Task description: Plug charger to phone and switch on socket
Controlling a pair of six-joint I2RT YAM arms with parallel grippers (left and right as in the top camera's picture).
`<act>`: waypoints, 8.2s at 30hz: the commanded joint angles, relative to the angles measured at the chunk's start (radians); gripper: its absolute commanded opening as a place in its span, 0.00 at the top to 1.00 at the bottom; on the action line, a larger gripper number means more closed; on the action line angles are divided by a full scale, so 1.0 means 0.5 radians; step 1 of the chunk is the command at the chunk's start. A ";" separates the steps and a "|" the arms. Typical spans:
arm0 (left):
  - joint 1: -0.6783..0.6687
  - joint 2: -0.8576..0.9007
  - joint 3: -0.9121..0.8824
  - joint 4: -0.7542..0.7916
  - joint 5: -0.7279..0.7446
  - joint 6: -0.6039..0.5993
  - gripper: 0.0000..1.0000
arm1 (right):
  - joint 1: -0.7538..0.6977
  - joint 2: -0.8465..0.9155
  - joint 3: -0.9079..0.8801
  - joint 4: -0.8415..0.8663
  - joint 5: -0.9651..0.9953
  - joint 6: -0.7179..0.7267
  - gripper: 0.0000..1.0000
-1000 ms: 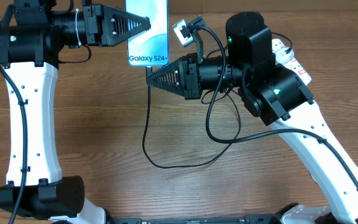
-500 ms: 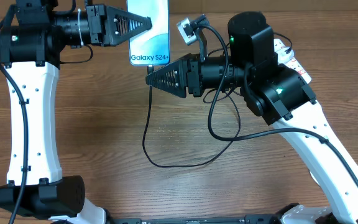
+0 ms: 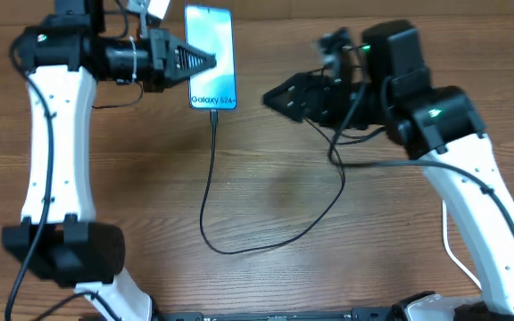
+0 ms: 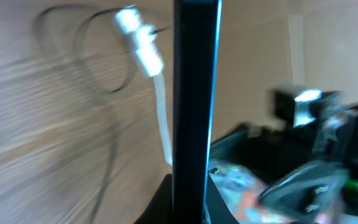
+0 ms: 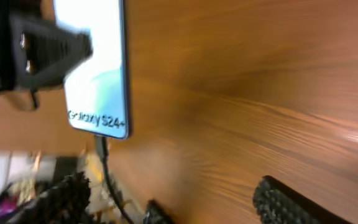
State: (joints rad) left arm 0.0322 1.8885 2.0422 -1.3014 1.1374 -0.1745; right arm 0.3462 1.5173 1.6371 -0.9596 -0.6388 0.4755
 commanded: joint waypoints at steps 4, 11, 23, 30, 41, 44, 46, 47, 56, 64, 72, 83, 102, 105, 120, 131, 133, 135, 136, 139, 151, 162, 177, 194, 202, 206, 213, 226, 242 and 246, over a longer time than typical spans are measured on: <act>-0.149 0.313 0.012 -0.175 -0.352 0.396 0.96 | -0.247 -0.060 0.035 -0.319 0.557 0.052 0.10; -0.316 0.591 0.012 -0.108 -0.577 0.397 0.96 | -0.316 -0.046 0.011 -0.528 0.922 0.120 0.00; -0.432 0.820 0.012 0.062 -0.952 0.387 0.96 | -0.315 0.102 0.011 -0.609 1.097 0.158 0.00; -0.433 0.922 0.012 0.069 -0.967 0.388 0.96 | -0.315 0.159 0.010 -0.602 1.097 0.255 0.00; -0.471 0.958 0.012 0.151 -0.974 0.388 0.95 | -0.315 0.165 0.010 -0.592 1.096 0.255 0.00; -0.498 0.974 0.011 0.160 -0.975 0.388 0.96 | -0.315 0.165 0.010 -0.592 1.097 0.254 0.00; -0.514 0.988 0.011 0.174 -0.997 0.386 0.96 | -0.315 0.165 0.010 -0.594 1.096 0.254 0.00; -0.522 0.996 0.011 0.179 -1.019 0.372 0.96 | -0.315 0.165 0.010 -0.599 1.097 0.254 0.00; -0.529 1.057 0.011 0.186 -1.092 0.274 0.96 | -0.315 0.165 0.010 -0.593 1.097 0.254 0.00; -0.543 1.057 -0.009 0.203 -1.173 0.272 0.90 | -0.315 0.165 0.010 -0.589 1.097 0.254 0.00; -0.578 1.057 -0.011 0.204 -1.367 0.251 0.85 | -0.315 0.165 0.010 -0.584 1.097 0.254 0.00; -0.618 1.057 -0.011 0.196 -1.649 0.192 0.67 | -0.315 0.165 0.010 -0.584 1.097 0.253 0.00; -0.610 1.022 0.058 0.100 -1.804 0.069 0.62 | -0.315 0.314 0.010 -0.620 1.098 0.246 0.00; -0.596 0.961 0.182 0.044 -1.801 0.026 0.57 | -0.315 0.321 0.010 -0.629 1.099 0.246 0.00; -0.584 0.289 0.965 -0.426 -2.007 -0.240 0.00 | -0.315 0.325 0.010 -0.683 1.151 0.255 0.00; -0.584 -0.008 0.948 -0.761 -2.497 -0.417 0.00 | -0.315 0.325 0.010 -0.707 1.200 0.255 0.00; -0.584 -0.008 0.890 -0.776 -2.498 -0.417 0.00 | -0.315 0.325 0.010 -0.707 1.201 0.254 0.00; -0.584 0.001 0.850 -0.767 -2.511 -0.415 0.00 | -0.315 0.325 0.010 -0.703 1.202 0.254 0.00; -0.584 0.005 0.838 -0.761 -2.523 -0.415 0.00 | -0.315 0.325 0.010 -0.703 1.201 0.255 0.00; -0.584 0.020 0.790 -0.755 -2.542 -0.415 0.00 | -0.315 0.325 0.010 -0.703 1.199 0.255 0.00; -0.585 0.039 0.719 -0.755 -2.542 -0.415 0.00 | -0.315 0.325 0.010 -0.662 1.248 0.253 0.00; -0.585 0.039 0.719 -0.755 -2.542 -0.415 0.00 | -0.315 0.359 0.010 -0.582 1.291 0.254 0.00; -0.585 0.039 0.719 -0.755 -2.542 -0.415 0.00 | -0.319 0.359 0.010 -0.458 1.518 0.254 0.00; -0.585 0.040 0.719 -0.755 -2.542 -0.415 0.00 | -0.668 0.367 0.010 -0.405 1.575 0.262 0.00; -0.585 0.040 0.719 -0.755 -2.542 -0.415 0.00 | -0.829 0.397 0.008 -0.448 1.545 0.262 0.00; -0.585 0.040 0.719 -0.755 -2.542 -0.415 0.00 | -0.829 0.406 -0.003 -0.440 1.545 0.274 0.00; -0.585 0.040 0.719 -0.755 -2.542 -0.415 0.00 | -0.830 0.408 -0.003 -0.385 1.600 0.359 0.00; -0.586 0.040 0.719 -0.755 -2.541 -0.415 0.00 | -0.870 0.510 -0.003 -0.236 1.785 0.323 0.00; -0.585 0.040 0.719 -0.755 -2.542 -0.415 0.00 | -1.348 0.697 -0.003 -0.291 0.845 0.187 0.00; -0.586 0.040 0.719 -0.755 -2.542 -0.415 0.00 | -1.376 0.697 -0.003 -0.328 0.850 0.192 0.00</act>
State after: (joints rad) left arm -0.2661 1.9053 2.4073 -1.6794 -0.1173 -0.3679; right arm -0.3443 1.8786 1.6341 -1.1187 -0.1448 0.5762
